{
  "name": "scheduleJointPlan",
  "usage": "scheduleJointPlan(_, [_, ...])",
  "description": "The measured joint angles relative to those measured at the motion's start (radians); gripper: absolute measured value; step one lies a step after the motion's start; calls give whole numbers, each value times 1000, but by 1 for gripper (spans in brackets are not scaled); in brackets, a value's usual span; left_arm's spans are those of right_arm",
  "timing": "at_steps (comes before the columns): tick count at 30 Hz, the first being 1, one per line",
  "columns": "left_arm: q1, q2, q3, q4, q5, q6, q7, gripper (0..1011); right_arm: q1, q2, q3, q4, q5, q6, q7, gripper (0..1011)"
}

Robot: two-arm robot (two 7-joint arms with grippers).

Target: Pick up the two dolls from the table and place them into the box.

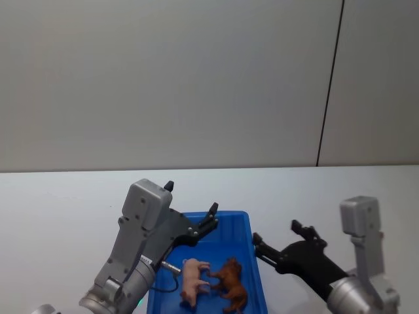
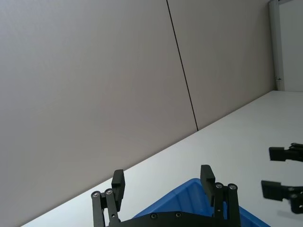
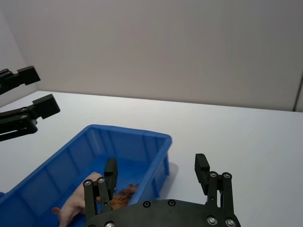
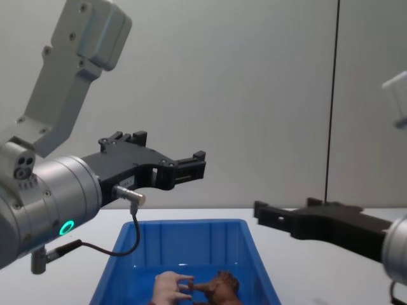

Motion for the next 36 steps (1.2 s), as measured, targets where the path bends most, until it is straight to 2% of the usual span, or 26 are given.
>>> scheduleJointPlan(14, [0,0,0,0,0,0,0,1008,-128,64,24,-141,5,-67,-176,1001])
scheduleJointPlan(23, [3,2,-2,-4,0,12,5,1008,-164,84,32,-179,9,-85,-222,1001])
scheduleJointPlan(36, [28,19,-20,-53,-30,120,73,1008,-190,97,38,-205,11,-98,-254,1001])
